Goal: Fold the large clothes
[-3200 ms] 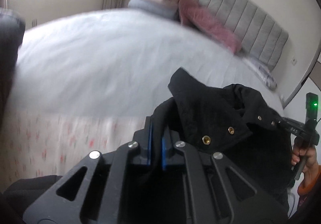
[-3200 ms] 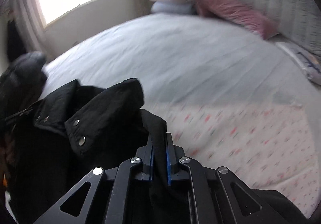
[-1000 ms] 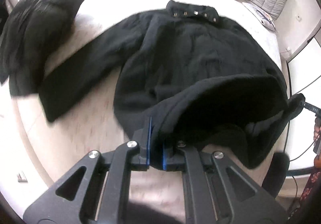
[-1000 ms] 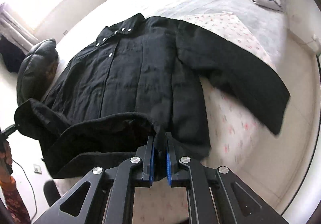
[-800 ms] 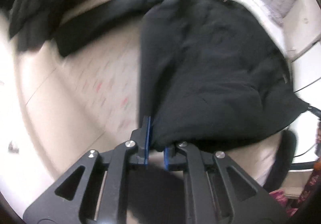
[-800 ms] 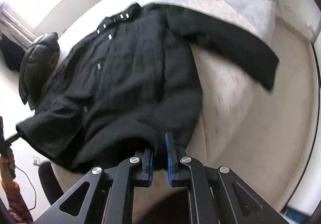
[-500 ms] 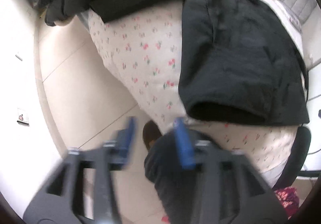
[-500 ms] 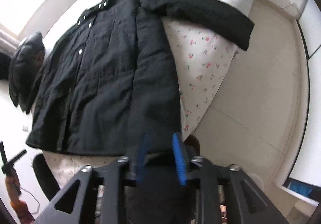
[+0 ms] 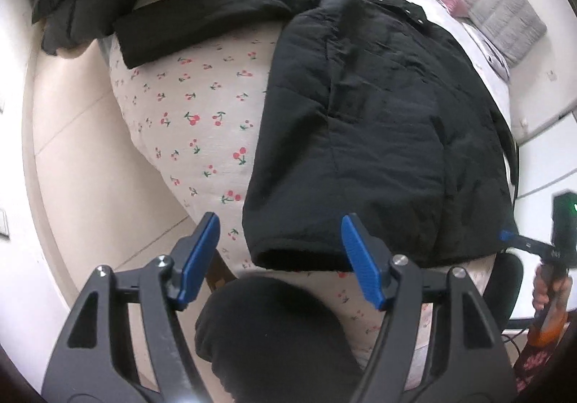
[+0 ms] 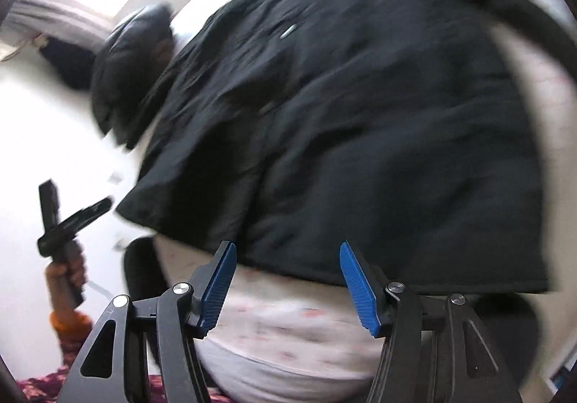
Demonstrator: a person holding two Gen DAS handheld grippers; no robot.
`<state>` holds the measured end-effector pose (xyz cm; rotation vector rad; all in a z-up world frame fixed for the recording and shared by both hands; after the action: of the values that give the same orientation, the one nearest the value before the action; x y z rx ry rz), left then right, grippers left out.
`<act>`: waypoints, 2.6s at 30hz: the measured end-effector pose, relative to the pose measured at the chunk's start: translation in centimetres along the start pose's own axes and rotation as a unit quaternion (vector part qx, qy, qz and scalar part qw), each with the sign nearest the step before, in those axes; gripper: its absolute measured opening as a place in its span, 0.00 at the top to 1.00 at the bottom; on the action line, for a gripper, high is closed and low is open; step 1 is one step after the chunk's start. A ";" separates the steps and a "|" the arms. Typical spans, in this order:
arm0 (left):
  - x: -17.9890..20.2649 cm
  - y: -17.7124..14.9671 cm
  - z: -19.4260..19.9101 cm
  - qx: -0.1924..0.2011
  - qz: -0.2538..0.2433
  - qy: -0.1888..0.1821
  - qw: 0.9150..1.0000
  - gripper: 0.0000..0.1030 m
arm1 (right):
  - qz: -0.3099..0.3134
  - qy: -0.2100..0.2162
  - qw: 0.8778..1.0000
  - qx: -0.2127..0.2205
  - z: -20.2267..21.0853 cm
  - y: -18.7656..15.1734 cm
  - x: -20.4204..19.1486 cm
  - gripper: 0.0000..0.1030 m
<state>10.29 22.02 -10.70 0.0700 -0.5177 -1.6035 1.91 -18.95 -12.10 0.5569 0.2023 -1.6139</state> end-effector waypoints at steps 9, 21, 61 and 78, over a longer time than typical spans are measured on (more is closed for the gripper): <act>0.0 -3.1 -1.0 0.004 -0.119 0.048 0.992 0.31 | -0.022 0.068 0.995 -0.063 -8.6 1.7 -2.5 0.48; -0.2 -2.3 -1.4 0.048 -0.116 0.059 0.990 0.95 | 0.030 0.112 0.992 0.052 -0.1 2.9 -5.0 0.96; -21.4 13.9 -8.7 0.104 0.348 -0.051 0.930 0.49 | -0.036 -0.108 0.993 0.009 1.7 4.0 5.0 0.44; -22.2 19.6 -3.0 0.180 0.249 0.239 0.921 0.60 | -0.069 -0.124 0.988 0.055 1.0 12.0 7.5 0.38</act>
<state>32.13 42.29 -11.97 0.5518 -0.3966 -0.9312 13.18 -27.59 -12.42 0.4288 -0.0348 -1.8202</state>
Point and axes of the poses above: each gripper's, at about its wrist camera, not at the fingertips, and z roughly against the way its jaws point, x to its right, y to its top, the point moved 4 cm from there along -z, roughly the way its jaws point, and after that the axes turned 4 degrees about -y, right-handed, at the moved point
